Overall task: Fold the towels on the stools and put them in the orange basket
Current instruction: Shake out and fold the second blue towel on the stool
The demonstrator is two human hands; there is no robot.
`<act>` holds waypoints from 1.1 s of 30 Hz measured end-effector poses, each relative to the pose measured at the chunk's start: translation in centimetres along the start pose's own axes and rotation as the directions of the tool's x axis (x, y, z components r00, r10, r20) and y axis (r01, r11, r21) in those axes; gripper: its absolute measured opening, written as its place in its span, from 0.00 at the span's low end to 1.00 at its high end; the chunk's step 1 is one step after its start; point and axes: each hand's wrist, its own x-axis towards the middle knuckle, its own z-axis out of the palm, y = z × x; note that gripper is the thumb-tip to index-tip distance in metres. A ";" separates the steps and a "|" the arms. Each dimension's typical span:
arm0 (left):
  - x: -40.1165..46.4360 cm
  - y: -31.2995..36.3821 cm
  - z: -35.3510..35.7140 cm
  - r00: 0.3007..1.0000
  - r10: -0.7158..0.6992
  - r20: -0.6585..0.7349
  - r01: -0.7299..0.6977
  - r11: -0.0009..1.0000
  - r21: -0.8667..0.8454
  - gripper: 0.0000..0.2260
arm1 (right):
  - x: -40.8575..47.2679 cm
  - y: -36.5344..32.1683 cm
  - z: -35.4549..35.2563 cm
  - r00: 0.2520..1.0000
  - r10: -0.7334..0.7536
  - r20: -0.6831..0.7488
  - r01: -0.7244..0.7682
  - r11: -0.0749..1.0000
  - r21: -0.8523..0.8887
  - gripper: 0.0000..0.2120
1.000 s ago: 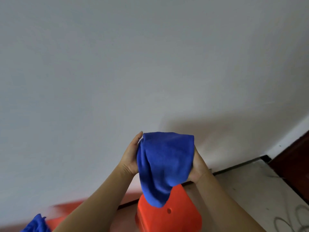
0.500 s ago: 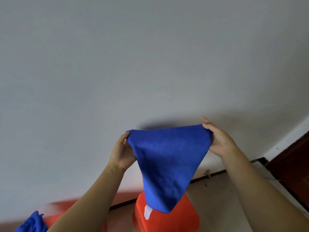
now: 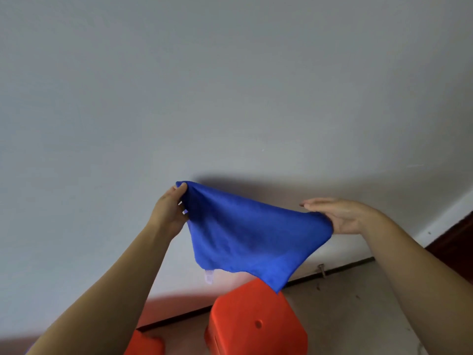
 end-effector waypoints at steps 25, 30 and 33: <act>0.3 1.4 0.6 0.968 0.188 -0.167 -0.201 0.978 -0.061 0.10 | -1.2 1.0 -2.9 0.837 -0.416 -0.354 0.462 0.885 0.054 0.14; 0.2 0.8 0.7 0.968 0.238 -0.080 -0.250 0.948 -0.198 0.11 | -1.1 1.8 -2.7 0.735 -0.520 -0.435 0.310 0.828 -0.467 0.10; 0.3 0.5 1.0 0.963 0.260 -0.072 -0.268 0.951 -0.157 0.11 | -1.2 2.2 -2.8 0.652 -0.576 -0.493 0.289 0.790 -0.541 0.07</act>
